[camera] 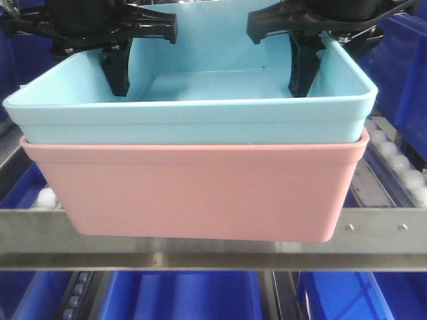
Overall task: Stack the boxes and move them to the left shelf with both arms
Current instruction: 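Hold the stacked bins above the roller shelf with both grippers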
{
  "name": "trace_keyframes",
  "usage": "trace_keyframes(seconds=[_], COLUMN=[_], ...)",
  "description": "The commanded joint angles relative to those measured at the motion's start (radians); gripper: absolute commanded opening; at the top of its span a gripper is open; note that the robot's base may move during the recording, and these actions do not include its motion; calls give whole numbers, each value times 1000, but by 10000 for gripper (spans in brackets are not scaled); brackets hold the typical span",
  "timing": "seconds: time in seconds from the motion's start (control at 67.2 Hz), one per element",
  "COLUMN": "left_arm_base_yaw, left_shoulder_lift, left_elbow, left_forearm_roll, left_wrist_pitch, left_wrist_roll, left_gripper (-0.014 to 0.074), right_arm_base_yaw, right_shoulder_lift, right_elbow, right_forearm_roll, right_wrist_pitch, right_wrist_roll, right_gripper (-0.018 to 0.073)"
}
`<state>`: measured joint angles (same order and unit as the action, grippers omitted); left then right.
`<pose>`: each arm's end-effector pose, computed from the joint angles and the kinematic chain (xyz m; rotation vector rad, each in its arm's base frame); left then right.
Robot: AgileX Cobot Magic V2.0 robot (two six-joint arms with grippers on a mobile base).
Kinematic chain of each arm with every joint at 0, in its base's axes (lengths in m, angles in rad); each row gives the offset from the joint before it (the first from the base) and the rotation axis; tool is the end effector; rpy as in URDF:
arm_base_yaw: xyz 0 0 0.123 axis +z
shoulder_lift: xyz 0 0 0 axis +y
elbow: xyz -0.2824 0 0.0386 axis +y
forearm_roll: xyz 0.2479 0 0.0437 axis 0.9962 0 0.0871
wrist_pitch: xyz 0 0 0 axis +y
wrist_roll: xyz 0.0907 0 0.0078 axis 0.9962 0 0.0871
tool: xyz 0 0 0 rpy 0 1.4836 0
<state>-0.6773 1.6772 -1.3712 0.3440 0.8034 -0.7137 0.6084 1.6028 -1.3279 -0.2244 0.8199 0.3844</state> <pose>0.2992 -0.2122 0.2927 0.1691 2.5192 -0.1466 0.2931 0.1861 0.3034 -0.4188 2.5151 0.1166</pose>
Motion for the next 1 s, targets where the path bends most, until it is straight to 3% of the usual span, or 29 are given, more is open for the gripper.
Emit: trace_keyframes(seconds=[0.0,0.983], left_arm_base_yaw=[-47,-47], left_shoulder_lift=[-51,-51], left_elbow=[-53,-53], left_forearm_roll=[-79,-79], left_wrist_pitch=[-257,-257], left_wrist_roll=[-10,-10], left_gripper=[-3,-3], right_arm_base_yaw=[39,39], right_shoulder_lift=[-49,-49], right_elbow=[-48,-48], right_forearm_roll=[137,137], right_wrist_pitch=[-250,-250], right_wrist_roll=[-19,-19], right_gripper=[55,55])
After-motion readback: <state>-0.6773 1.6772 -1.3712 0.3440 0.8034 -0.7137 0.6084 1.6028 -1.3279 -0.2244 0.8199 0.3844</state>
